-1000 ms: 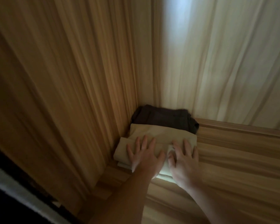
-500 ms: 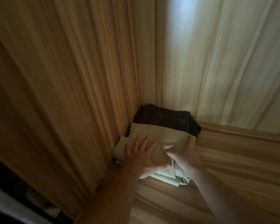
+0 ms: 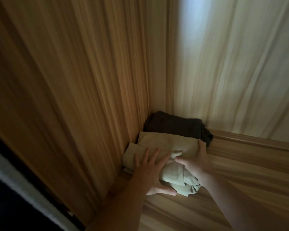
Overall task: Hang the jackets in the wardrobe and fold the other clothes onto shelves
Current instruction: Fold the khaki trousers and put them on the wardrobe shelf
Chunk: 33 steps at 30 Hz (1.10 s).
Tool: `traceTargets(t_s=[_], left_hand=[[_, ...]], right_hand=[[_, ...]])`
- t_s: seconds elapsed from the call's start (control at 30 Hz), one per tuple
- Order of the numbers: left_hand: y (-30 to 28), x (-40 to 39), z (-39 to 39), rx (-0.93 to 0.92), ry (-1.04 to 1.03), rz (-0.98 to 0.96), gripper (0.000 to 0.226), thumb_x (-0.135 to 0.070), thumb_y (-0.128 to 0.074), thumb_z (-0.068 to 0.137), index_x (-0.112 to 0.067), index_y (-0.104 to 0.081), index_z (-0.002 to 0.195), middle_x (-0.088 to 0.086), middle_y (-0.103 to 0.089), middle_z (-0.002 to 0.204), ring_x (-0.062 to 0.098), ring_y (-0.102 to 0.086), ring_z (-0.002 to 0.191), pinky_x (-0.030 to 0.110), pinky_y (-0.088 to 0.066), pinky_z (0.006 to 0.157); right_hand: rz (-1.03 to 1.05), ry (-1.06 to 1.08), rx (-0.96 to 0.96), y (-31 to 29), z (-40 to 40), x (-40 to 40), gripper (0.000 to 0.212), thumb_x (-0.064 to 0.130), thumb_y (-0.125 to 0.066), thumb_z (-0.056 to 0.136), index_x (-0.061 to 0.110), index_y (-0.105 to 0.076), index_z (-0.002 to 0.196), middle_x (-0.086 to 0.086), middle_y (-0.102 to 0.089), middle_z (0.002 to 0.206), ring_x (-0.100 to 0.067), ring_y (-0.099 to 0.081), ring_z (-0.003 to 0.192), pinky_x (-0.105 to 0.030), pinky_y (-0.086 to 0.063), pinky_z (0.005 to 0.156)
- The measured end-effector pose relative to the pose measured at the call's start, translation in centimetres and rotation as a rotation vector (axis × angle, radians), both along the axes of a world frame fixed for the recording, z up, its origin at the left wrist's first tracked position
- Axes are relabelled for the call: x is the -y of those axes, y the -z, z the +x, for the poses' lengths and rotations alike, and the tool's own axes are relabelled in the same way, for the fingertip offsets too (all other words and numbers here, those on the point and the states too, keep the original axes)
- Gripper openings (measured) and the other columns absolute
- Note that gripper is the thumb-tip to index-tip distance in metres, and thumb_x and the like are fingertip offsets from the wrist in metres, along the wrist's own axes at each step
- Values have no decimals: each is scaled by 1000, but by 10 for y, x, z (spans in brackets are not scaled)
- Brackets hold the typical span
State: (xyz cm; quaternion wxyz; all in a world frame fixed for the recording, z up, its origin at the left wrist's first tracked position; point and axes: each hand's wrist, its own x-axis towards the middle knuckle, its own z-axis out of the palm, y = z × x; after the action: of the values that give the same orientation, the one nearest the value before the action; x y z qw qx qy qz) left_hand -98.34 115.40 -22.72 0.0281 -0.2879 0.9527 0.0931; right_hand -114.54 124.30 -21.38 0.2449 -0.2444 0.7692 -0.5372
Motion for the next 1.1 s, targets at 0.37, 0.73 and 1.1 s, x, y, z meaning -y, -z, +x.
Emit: traceTargets(t_s=[0.37, 0.73, 1.1], left_hand=[[-26, 0, -27, -513, -62, -362, 111, -19, -75, 68, -44, -5, 150, -2, -33, 156, 27, -39, 139, 59, -35, 106], [-38, 56, -108, -270, -83, -349, 69, -16, -42, 98, -44, -9, 152, -4, -14, 162, 24, -11, 149, 62, -1, 115], [-2, 84, -126, -47, 30, -367, 93, -25, -66, 85, -41, -4, 153, -3, -11, 162, 29, -9, 148, 61, -8, 115]], right_hand=[[-417, -49, -126, -74, -12, 3, 96, 7, -84, 68, 48, -35, 139, 17, -52, 120, -3, -56, 103, -16, -52, 78], [-198, 86, -199, -46, -102, 62, 93, 37, -85, 69, 42, -28, 142, 8, -49, 119, -17, -51, 105, -37, -46, 93], [12, 60, -122, 14, -134, 80, 84, 30, -79, 76, 35, -29, 144, -7, -51, 132, -28, -51, 117, -31, -39, 86]])
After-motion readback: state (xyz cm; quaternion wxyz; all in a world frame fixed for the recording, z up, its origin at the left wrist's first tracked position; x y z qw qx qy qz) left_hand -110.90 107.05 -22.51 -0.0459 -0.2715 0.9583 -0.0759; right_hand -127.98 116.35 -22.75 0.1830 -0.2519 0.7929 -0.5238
